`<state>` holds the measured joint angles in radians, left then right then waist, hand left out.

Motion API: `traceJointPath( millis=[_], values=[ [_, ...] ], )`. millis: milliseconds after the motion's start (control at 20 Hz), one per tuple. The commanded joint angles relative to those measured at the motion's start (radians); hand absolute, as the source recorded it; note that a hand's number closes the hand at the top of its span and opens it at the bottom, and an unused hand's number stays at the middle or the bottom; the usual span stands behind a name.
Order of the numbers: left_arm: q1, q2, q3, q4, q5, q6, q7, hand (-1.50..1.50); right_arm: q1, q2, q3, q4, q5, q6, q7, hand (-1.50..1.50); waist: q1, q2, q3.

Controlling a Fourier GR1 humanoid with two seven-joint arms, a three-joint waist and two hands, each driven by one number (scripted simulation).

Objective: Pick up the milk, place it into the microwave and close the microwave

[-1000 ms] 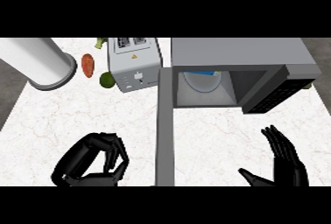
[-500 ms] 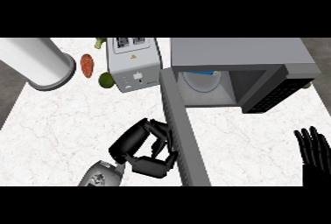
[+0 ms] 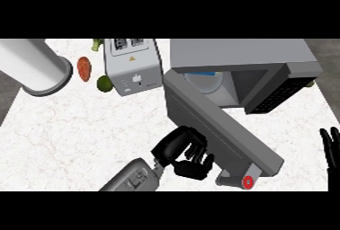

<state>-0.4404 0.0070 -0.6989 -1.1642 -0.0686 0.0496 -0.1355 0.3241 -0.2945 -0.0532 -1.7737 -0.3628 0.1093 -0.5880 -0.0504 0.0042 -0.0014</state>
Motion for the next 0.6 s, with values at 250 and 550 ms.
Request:
traceJointPath(
  millis=[250,550],
  values=[
    [-0.171,-0.007,-0.225,0.143,0.299,0.19,-0.005,-1.5,-0.072,-0.066,0.02,-0.117,-0.068,0.078,0.11,-1.5,-0.075,0.017,-0.002],
    [-0.276,-0.007,-0.176,0.138,0.426,0.234,-0.116,1.5,-0.115,-0.085,0.047,-0.165,-0.089,0.102,0.149,-1.5,-0.141,0.033,-0.005]
  ],
)
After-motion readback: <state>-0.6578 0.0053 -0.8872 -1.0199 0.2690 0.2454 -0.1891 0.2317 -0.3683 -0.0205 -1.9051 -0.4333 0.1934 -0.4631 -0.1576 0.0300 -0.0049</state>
